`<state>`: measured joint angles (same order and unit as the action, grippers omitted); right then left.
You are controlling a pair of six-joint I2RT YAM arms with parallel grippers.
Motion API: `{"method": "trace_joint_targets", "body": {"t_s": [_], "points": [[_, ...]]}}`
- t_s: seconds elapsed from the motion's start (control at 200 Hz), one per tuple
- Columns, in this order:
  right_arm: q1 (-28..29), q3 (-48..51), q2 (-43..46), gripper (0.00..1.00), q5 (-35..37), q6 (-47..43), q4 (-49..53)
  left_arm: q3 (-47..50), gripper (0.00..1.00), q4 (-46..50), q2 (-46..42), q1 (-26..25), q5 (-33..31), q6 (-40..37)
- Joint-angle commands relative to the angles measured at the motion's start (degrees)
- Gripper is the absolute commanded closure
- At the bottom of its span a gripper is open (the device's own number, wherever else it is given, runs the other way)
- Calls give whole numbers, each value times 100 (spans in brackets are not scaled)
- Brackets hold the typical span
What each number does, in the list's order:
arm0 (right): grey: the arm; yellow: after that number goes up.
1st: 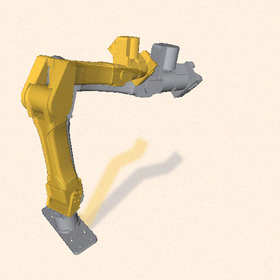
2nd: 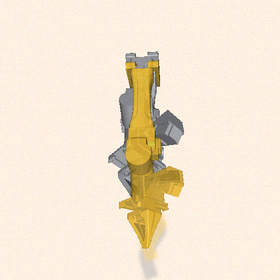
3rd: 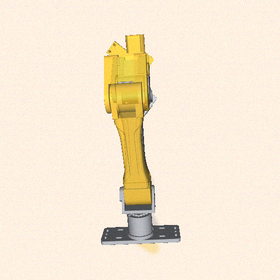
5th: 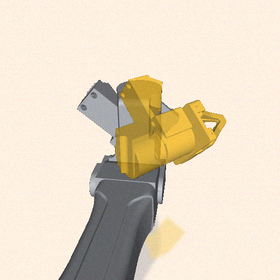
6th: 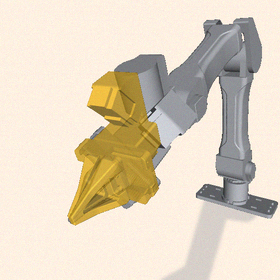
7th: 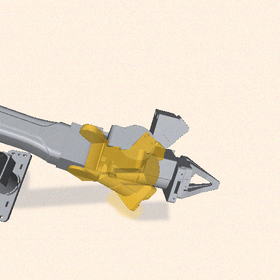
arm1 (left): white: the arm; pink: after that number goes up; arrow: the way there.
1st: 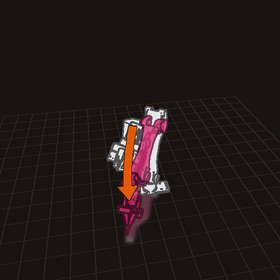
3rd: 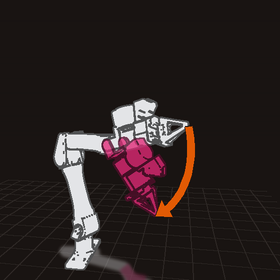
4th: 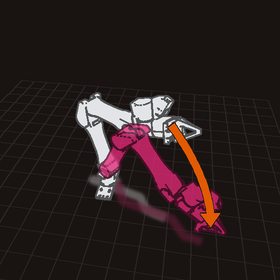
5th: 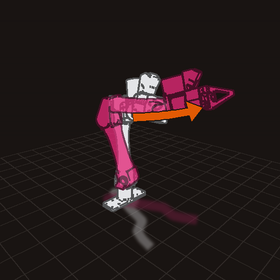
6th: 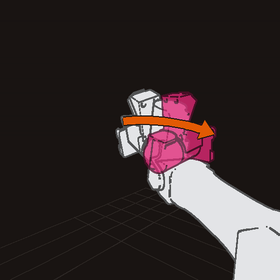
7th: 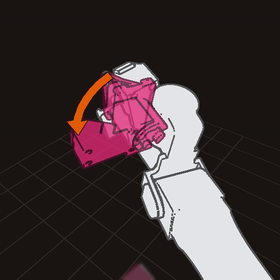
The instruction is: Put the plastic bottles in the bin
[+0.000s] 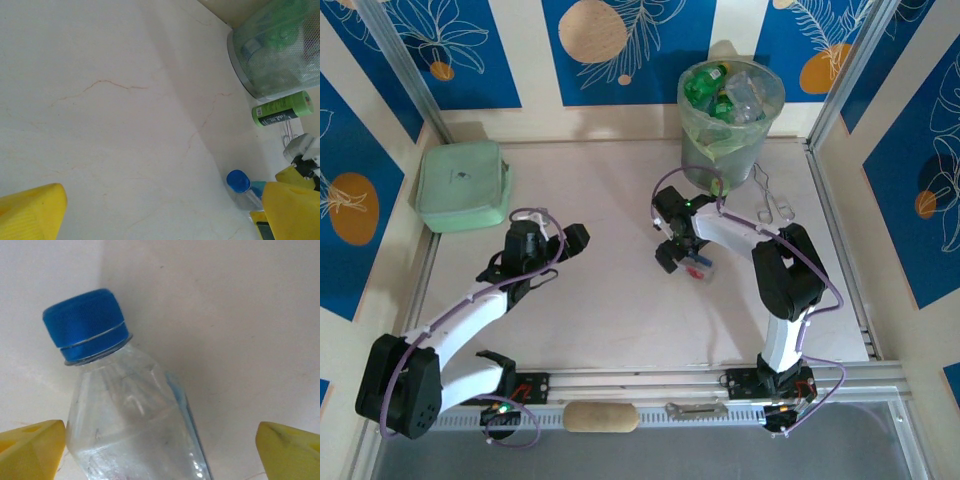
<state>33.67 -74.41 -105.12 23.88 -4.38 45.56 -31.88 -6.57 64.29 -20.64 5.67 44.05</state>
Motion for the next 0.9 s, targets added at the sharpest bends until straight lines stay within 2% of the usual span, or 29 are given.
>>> {"method": "trace_joint_targets", "body": {"t_s": [0.0, 0.48, 0.89], "points": [[0, 152, -35, 6, -418, 85, 50, 33, 0, -59, 37, 30, -53, -80], [-27, 280, -214, 17, -440, 227, 14, 41, 0, -99, 91, 28, -31, -37], [21, 96, -122, 37, -524, 287, 22, 33, 0, -116, 97, 24, -66, -45]]}}
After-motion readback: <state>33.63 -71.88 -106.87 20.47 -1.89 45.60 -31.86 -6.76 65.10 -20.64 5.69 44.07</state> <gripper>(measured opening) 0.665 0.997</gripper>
